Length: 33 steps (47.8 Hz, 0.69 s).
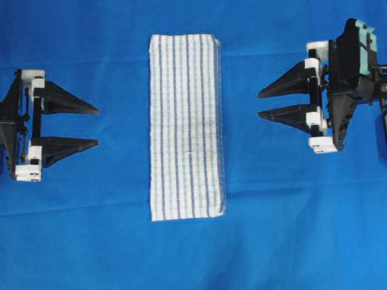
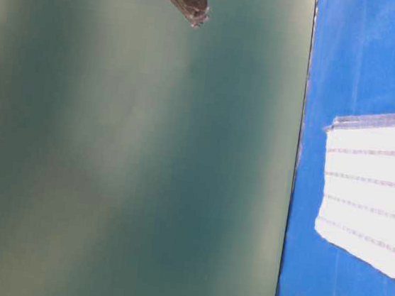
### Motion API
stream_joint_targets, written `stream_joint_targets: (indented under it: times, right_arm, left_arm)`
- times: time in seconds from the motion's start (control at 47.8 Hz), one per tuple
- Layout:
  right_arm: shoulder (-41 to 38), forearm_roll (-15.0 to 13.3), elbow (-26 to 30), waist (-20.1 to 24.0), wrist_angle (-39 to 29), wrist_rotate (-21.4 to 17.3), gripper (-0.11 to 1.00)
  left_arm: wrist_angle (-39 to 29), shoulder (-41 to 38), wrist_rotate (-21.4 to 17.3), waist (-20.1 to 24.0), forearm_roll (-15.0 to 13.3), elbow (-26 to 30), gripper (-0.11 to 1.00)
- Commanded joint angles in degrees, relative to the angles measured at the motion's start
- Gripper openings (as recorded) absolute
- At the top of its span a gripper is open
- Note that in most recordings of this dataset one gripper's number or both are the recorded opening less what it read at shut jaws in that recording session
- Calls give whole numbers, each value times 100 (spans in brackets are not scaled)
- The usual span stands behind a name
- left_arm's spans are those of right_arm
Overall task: Fold the blue towel.
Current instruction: 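Retract both grippers to the sides of the strip, then move both grippers to the strip's top corners and pinch them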
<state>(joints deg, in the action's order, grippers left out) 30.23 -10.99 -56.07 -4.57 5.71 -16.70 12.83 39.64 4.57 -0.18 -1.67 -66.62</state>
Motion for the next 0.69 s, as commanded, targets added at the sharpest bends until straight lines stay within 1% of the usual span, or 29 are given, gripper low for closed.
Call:
stream_joint_targets:
  times: [0.0,0.188,0.293,0.377,0.524,0.67]
  right_arm:
    - [18,-9,70,-18,79,9,49]
    - [-53,-9,114,-114,105,18,49]
    - [-220,-9,202,-334,185,18,50]
    - [-457,-9,316,-571,229,18,50]
    - [-958,-9,642,-1037,114,44,50]
    - [-1424,-97,958,-1441,-88,88,50]
  left_arm:
    - [88,-44,-9,26,9,97,59]
    - [255,-193,-18,123,9,158,59]
    - [404,-422,-26,360,9,237,60]
    - [492,-729,-26,642,9,369,61]
    - [501,-1283,-26,1090,9,659,67]
    - [510,-1986,-18,1485,9,1011,78]
